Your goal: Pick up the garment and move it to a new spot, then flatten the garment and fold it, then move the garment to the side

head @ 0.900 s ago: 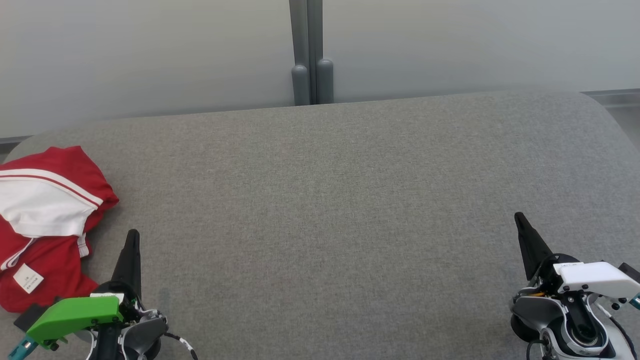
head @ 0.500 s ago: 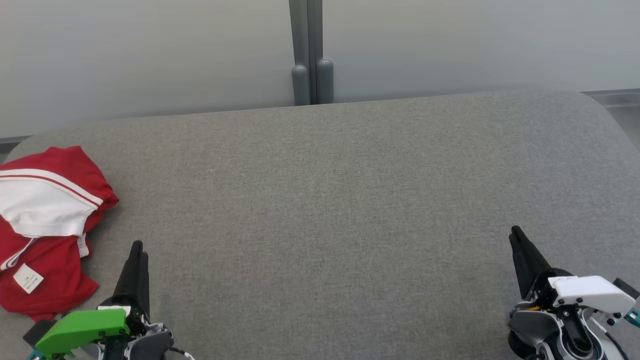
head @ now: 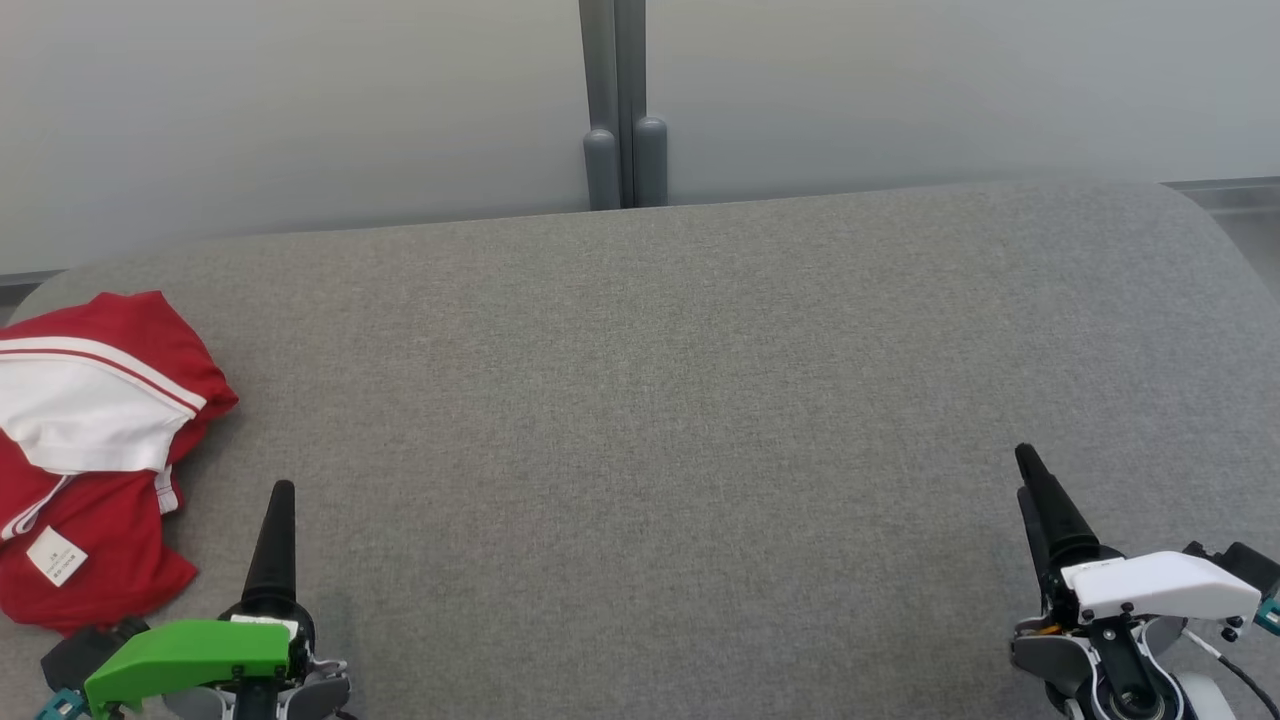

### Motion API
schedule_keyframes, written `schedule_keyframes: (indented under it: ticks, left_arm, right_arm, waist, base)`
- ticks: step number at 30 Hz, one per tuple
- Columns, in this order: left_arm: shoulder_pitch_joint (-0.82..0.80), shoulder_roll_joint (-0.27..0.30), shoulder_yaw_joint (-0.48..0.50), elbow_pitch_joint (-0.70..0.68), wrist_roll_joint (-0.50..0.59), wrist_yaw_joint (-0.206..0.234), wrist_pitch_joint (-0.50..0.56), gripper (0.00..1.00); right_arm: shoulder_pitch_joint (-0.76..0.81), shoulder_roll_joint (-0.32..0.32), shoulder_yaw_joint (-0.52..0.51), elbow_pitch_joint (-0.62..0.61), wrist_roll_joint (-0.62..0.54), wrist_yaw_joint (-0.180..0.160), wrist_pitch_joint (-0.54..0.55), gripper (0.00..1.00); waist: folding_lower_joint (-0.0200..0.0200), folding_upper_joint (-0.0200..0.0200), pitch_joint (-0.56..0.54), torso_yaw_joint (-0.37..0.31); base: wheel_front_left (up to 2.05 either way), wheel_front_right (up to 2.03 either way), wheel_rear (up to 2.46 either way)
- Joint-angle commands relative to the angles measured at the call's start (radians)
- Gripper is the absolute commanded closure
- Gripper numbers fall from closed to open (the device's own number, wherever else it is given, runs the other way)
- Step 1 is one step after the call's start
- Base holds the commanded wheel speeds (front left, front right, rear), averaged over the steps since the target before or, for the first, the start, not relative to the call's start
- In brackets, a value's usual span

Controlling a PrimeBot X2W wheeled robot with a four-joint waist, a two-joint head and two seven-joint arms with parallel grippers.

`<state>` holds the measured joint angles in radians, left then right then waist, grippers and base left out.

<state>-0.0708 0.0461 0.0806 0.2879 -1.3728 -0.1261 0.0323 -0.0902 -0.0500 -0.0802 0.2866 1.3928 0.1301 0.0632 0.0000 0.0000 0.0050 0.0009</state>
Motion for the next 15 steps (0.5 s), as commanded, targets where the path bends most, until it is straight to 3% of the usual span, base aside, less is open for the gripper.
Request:
schedule_keyframes:
  ticks: [1,15]
  left_arm:
    - [-0.006,0.011,-0.004,-0.021,0.066,-0.001,-0.013,0.00]
    - [0.009,0.013,-0.017,-0.028,0.318,0.005,-0.065,0.00]
  right_arm:
    - [-0.009,-0.010,0.009,-0.023,-0.061,0.000,-0.015,0.00]
    - [0.005,-0.020,0.058,-0.029,-0.291,0.000,-0.072,0.00]
  waist:
    - [0.0000,0.0000,0.000,0.000]
    - [0.0000,0.0000,-0.001,0.001]
  base:
    - [0.00,0.00,0.00]
    - [0.00,0.00,0.00]
